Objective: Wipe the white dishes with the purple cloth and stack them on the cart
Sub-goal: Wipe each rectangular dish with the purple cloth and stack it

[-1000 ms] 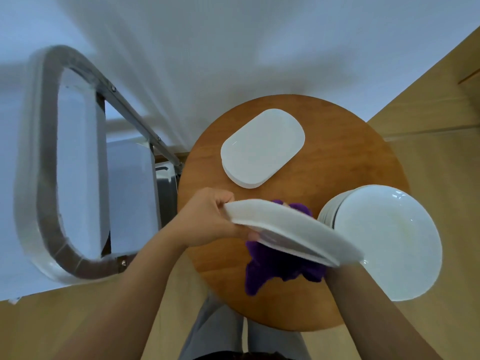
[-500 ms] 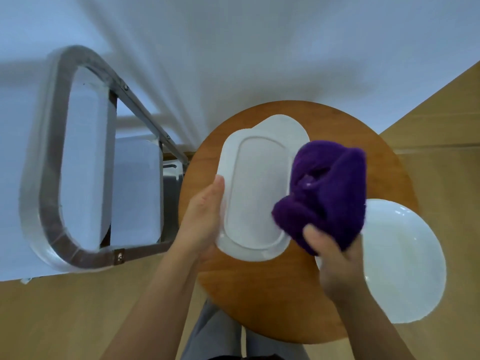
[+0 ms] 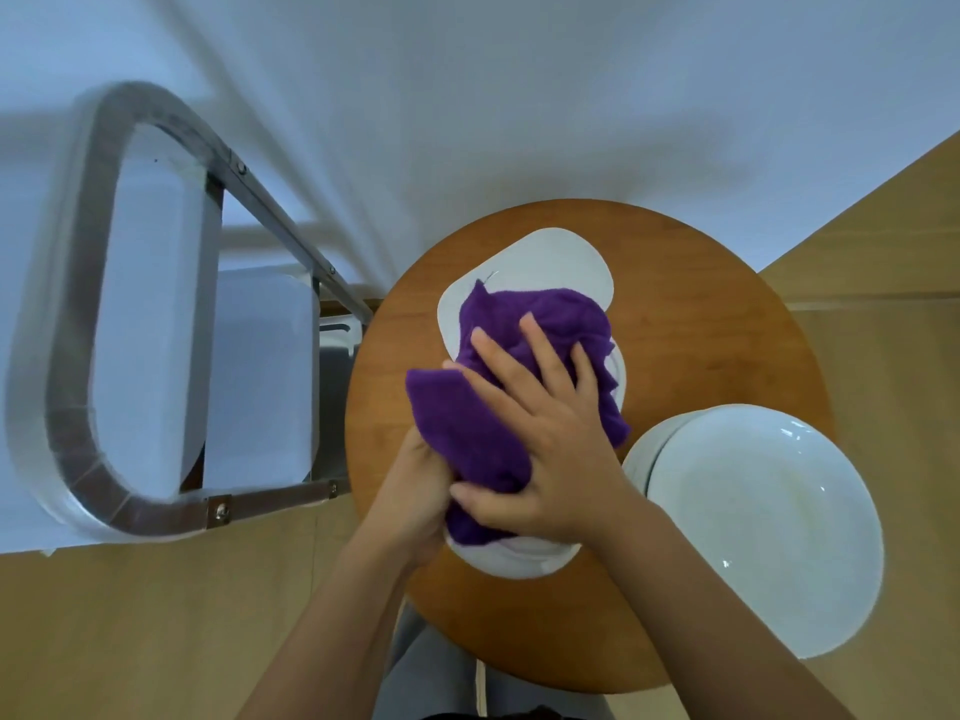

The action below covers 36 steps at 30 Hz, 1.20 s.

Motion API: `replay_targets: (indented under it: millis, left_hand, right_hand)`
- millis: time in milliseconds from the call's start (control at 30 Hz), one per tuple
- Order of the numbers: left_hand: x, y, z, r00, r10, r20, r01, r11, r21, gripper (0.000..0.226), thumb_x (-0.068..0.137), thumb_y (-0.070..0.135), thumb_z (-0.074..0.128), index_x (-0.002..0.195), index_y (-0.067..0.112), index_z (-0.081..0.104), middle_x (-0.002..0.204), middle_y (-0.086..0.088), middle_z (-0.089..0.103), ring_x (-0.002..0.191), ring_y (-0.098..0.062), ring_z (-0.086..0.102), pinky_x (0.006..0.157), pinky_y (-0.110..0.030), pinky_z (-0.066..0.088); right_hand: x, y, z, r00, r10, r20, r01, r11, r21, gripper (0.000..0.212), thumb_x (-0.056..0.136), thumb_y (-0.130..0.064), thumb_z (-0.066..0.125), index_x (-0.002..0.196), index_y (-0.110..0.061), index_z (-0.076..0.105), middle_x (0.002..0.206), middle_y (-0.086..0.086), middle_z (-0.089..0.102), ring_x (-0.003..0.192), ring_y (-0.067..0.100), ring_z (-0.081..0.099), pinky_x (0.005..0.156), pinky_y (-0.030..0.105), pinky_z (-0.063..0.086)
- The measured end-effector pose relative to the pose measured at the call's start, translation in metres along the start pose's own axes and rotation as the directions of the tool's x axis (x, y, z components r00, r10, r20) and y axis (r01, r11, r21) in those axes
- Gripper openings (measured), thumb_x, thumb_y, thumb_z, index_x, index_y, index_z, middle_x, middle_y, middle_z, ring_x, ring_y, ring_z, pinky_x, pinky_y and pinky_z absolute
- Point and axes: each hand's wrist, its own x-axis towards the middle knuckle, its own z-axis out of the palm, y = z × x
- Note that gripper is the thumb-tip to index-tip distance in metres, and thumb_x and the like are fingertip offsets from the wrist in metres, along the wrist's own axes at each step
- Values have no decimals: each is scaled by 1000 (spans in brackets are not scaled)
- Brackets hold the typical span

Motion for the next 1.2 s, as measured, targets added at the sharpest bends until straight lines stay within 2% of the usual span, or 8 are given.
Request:
replay_targets:
  millis: [133,267,567,767,933,1000,1133,1200]
  left_hand:
    - [-2,8,1,999,50,21,-50,999,5,42,97,38,35,99,8,64,84,-19,70,75,-31,66,61,-28,51]
    - [-4,15,-2,997,24,79,-29,998,59,47,86,54,42,94,19,72,88,-11,74,80,-28,71,61,-26,57]
    - [-6,21,-14,996,54,-73,-71,963,-258,39,78,51,51,94,25,75,98,-13,74,87,-30,72,60,-31,58]
    - [9,22,2,966,59,-251,-124,960,-252,30,70,56,49,71,40,75,78,1,75,70,-16,72,52,-24,55]
    - [21,10,2,948,68,-312,-97,992,-79,26,92,50,43,82,32,59,66,19,69,63,1,67,47,-14,50]
    - [23,4,4,935,130,-331,-122,992,46,27,93,48,41,78,31,57,67,17,68,65,0,66,49,-14,50]
    - [13,-12,8,900,386,-200,-243,828,506,49,87,59,27,69,23,55,60,3,57,55,-6,54,51,-26,48]
    - [4,-18,9,918,397,-21,-282,689,668,56,78,66,16,85,32,59,68,5,61,60,-6,57,56,-23,49]
  right_hand:
    - [21,14,-13,977,140,-163,-132,989,60,65,75,-56,52,130,-22,44,135,3,52,130,31,39,104,63,26]
    - [40,23,-25,932,308,-192,-281,947,157,58,72,-61,54,112,-19,54,100,-5,61,94,20,57,79,45,52]
    - [32,20,-12,680,696,-229,-459,648,607,35,65,-61,66,90,-45,49,81,-24,60,82,-7,59,62,4,46]
    - [1,-17,22,626,758,-185,-576,609,545,73,74,-61,58,131,-22,37,115,-5,54,101,8,56,84,24,52]
    - [-15,-37,41,628,771,-107,-569,548,613,53,84,-46,52,122,-10,44,100,2,56,94,14,57,87,38,51]
    - [-21,-42,44,617,783,85,-590,388,708,50,84,-48,51,118,-11,48,100,5,60,93,16,61,87,38,52]
    - [-31,-42,36,485,711,509,-371,-359,856,60,75,-54,53,123,-18,56,105,6,71,95,19,68,76,32,55]
    - [-32,-33,24,550,669,500,-211,-468,858,67,62,-56,73,116,-19,62,100,9,71,89,24,70,71,36,57]
